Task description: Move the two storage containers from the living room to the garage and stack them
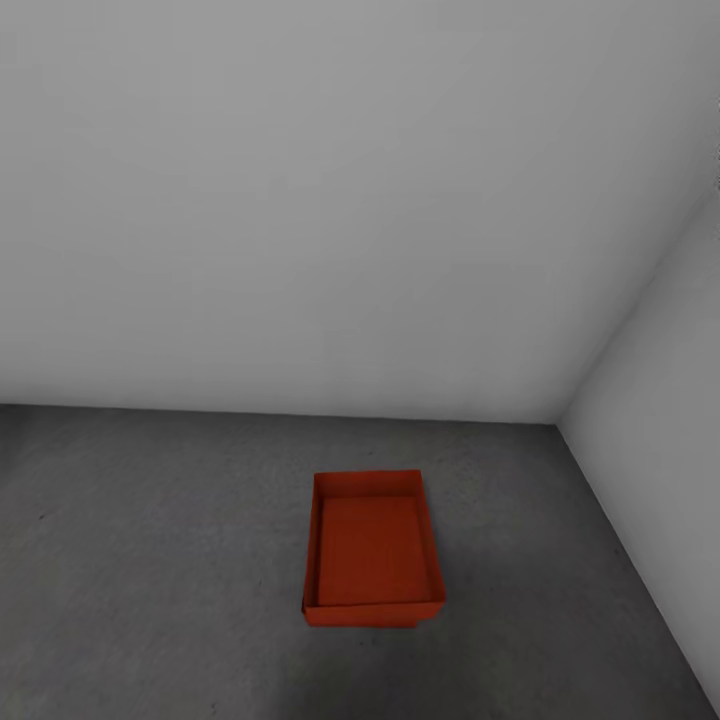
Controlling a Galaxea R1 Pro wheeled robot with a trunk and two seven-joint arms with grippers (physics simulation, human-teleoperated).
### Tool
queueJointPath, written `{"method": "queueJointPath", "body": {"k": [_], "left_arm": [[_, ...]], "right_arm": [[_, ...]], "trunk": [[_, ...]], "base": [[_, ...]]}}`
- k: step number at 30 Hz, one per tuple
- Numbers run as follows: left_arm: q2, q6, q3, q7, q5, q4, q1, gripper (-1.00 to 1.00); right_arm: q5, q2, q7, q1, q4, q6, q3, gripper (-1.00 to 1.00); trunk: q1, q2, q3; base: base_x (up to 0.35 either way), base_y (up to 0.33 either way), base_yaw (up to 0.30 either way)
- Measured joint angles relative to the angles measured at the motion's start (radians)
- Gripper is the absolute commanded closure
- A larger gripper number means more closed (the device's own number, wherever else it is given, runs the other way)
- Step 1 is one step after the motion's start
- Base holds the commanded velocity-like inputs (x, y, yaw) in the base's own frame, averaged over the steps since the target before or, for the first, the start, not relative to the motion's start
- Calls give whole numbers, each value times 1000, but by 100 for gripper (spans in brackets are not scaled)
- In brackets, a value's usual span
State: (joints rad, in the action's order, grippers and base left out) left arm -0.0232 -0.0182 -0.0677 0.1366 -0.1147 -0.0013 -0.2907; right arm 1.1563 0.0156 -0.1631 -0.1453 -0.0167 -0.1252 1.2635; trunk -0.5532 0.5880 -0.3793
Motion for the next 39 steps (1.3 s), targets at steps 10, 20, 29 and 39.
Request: {"method": "queueJointPath", "body": {"k": [10, 20, 29, 39], "left_arm": [[1, 2, 0, -35, 0, 0, 16, -100], [0, 4, 0, -36, 1, 0, 17, -100], [0, 28, 0, -35, 1, 0, 17, -100], [0, 31, 0, -36, 1, 0, 18, -100]], "right_arm": [[1, -1, 0, 6, 0, 0, 0, -100], [3, -2, 0, 6, 0, 1, 0, -100], [1, -3, 0, 6, 0, 1, 0, -100], [1, -1, 0, 6, 0, 1, 0, -100]], "trunk": [[0, 0, 16], [0, 0, 31], [0, 0, 46], [0, 0, 61]], "base": [[0, 0, 0], [0, 0, 0], [0, 0, 0], [0, 0, 0]]}}
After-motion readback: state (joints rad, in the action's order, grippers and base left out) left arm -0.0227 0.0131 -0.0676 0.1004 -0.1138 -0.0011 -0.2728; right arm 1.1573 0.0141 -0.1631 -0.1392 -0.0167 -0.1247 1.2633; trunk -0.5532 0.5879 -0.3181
